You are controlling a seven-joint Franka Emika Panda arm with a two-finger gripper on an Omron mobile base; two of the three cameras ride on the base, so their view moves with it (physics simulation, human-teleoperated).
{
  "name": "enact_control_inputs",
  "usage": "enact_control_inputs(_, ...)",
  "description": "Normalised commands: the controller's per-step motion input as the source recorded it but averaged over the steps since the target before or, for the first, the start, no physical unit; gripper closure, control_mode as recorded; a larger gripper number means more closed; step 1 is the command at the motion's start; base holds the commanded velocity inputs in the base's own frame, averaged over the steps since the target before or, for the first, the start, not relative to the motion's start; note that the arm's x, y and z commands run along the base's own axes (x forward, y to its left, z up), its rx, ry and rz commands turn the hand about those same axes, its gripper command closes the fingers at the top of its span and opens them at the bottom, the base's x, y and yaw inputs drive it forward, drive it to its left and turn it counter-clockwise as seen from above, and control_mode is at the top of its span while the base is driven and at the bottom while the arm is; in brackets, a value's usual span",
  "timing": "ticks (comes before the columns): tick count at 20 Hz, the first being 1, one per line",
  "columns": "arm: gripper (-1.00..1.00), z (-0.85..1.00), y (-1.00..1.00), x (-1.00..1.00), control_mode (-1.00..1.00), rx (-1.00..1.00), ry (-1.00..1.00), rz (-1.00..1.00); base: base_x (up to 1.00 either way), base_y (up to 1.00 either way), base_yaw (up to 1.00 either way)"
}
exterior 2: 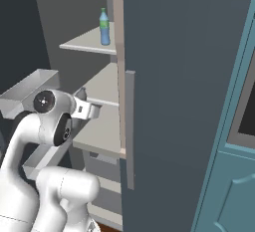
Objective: Take the bottled waters from the counter and place them in the freezer to freeze. Close the freezer door after placing the bottles.
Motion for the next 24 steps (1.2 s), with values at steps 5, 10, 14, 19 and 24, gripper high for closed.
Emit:
enact_control_inputs(5,1.00,-0.14,0.00,0.63,-1.00,0.00,-0.17,0.06,0.00,0.00,0.00)
enact_control_inputs(10,1.00,0.00,0.09,0.27,-1.00,-0.07,-0.11,0.01,0.00,0.00,0.00)
enact_control_inputs(14,1.00,0.00,0.06,0.14,-1.00,-0.07,-0.17,0.00,0.00,0.00,0.00)
enact_control_inputs(19,1.00,0.04,0.00,0.00,-1.00,0.00,-0.27,0.00,0.00,0.00,0.00)
enact_control_inputs(24,1.00,0.00,0.00,0.00,-1.00,0.00,-0.39,0.00,0.00,0.00,0.00)
